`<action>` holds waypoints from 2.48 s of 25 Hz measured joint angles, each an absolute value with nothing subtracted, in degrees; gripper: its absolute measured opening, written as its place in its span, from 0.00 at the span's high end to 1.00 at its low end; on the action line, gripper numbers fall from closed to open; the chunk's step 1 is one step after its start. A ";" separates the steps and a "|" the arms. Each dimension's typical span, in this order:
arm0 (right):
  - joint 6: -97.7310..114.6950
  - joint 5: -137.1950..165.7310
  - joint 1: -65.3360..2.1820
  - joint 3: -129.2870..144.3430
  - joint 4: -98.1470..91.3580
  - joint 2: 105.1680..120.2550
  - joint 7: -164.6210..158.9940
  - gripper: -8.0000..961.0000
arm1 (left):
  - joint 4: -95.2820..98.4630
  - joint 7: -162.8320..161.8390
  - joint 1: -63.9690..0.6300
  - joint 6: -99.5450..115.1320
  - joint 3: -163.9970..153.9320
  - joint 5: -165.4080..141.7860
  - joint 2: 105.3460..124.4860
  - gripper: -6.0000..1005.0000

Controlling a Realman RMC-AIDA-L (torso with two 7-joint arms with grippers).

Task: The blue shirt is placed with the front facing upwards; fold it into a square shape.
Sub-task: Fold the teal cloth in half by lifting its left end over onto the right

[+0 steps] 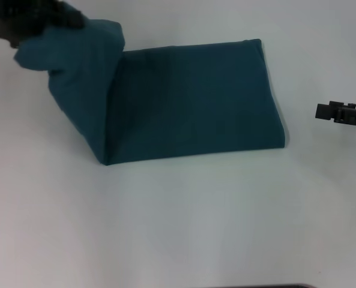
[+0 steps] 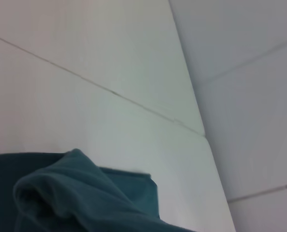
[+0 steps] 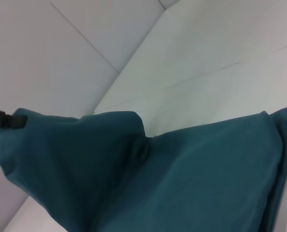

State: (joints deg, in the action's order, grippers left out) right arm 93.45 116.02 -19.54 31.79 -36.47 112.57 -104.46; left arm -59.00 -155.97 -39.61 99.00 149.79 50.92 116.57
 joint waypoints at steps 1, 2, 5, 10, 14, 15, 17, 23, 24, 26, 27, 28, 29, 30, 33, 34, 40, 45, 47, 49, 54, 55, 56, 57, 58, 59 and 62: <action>93.46 116.02 -19.73 31.82 -36.47 112.65 -104.47 0.05 | -59.61 -155.97 -38.77 99.14 150.35 50.99 116.48 0.92; 93.43 116.05 -20.06 31.86 -36.42 112.71 -104.54 0.05 | -60.16 -155.97 -37.94 99.20 150.92 51.10 116.34 0.92; 93.42 116.30 -20.31 31.91 -36.38 112.75 -104.71 0.05 | -61.47 -155.99 -34.80 99.33 153.73 52.13 115.54 0.92; 93.39 116.56 -20.45 31.69 -36.37 112.76 -104.91 0.05 | -61.49 -155.76 -30.74 99.04 157.52 53.23 114.28 0.92; 93.34 116.59 -20.56 31.66 -36.37 112.79 -104.92 0.05 | -60.97 -155.28 -28.18 99.02 159.23 53.36 113.74 0.92; 93.34 116.59 -20.66 31.72 -36.37 112.82 -104.93 0.05 | -60.86 -155.20 -28.15 99.13 159.07 53.36 113.74 0.92; 93.33 116.61 -20.87 31.80 -36.38 112.85 -104.94 0.05 | -60.64 -155.06 -28.27 99.26 158.71 53.28 113.74 0.92; 93.34 116.63 -20.89 31.77 -36.37 112.85 -105.03 0.05 | -59.85 -154.54 -28.87 99.36 158.39 53.39 113.72 0.92; 93.33 116.64 -20.80 31.68 -36.35 112.85 -105.03 0.05 | -59.85 -154.44 -29.02 99.60 158.37 53.61 113.72 0.92; 93.33 116.64 -20.69 31.62 -36.33 112.85 -105.03 0.05 | -59.85 -154.02 -29.46 100.51 158.33 54.68 113.83 0.92; 93.33 116.64 -20.64 31.58 -36.32 112.85 -105.03 0.05 | -59.85 -153.60 -29.89 101.45 158.34 56.09 113.98 0.92; 93.33 116.64 -20.61 31.56 -36.32 112.85 -105.03 0.05 | -59.85 -153.45 -30.11 101.85 158.32 56.70 114.04 0.92; 93.33 116.64 -20.61 31.55 -36.30 112.85 -105.02 0.05 | -59.85 -153.29 -30.77 102.62 158.25 58.09 114.11 0.92; 93.33 116.64 -20.60 31.54 -36.30 112.84 -105.01 0.05 | -59.85 -153.20 -31.50 103.36 157.96 59.40 114.16 0.92; 93.33 116.64 -20.65 31.53 -36.29 112.85 -104.94 0.05 | -59.86 -153.27 -33.49 104.84 155.83 62.31 114.27 0.92; 93.33 116.64 -20.65 31.52 -36.29 112.85 -104.93 0.05 | -59.86 -153.37 -34.06 105.15 154.69 63.20 114.37 0.92; 93.33 116.63 -20.45 31.46 -36.29 112.85 -104.84 0.05 | -58.71 -153.48 -36.52 104.13 149.99 64.36 115.00 0.92; 93.33 116.63 -20.41 31.54 -36.29 112.82 -104.86 0.05 | -57.39 -152.81 -37.04 101.34 147.40 64.39 116.10 0.92; 93.34 116.63 -20.39 31.71 -36.29 112.80 -104.86 0.05 | -56.84 -152.52 -37.10 99.78 146.14 64.38 116.49 0.92; 93.33 116.63 -20.39 31.79 -36.30 112.79 -104.86 0.05 | -56.27 -152.23 -37.21 97.92 144.89 64.38 116.94 0.92; 93.33 116.63 -20.35 31.82 -36.30 112.76 -104.87 0.05 | -55.73 -151.66 -37.65 95.91 142.73 64.39 117.91 0.92; 93.33 116.63 -20.34 31.82 -36.30 112.76 -104.88 0.05 | -55.58 -151.62 -37.81 95.86 142.53 64.39 118.07 0.92; 93.39 116.79 -20.32 31.82 -36.30 112.76 -104.88 0.05 | -55.45 -151.59 -37.98 95.75 142.44 64.40 118.28 0.92; 93.45 117.05 -20.32 31.82 -36.30 112.76 -104.88 0.05 | -55.41 -151.55 -38.09 95.59 142.44 64.40 118.53 0.92; 93.52 117.52 -20.33 31.79 -36.30 112.76 -104.88 0.05 | -55.39 -151.43 -38.24 95.44 142.42 64.41 118.89 0.92; 93.59 118.00 -20.35 31.74 -36.30 112.76 -104.88 0.05 | -55.38 -151.25 -38.45 95.19 142.39 64.42 119.35 0.92; 93.77 119.22 -20.37 31.66 -36.30 112.76 -104.89 0.05 | -55.29 -150.79 -38.98 94.55 142.24 64.44 120.11 0.92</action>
State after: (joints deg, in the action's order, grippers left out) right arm 93.77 119.22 -20.37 31.66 -36.30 112.76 -104.89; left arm -55.29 -150.79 -38.98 94.55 142.24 64.44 120.11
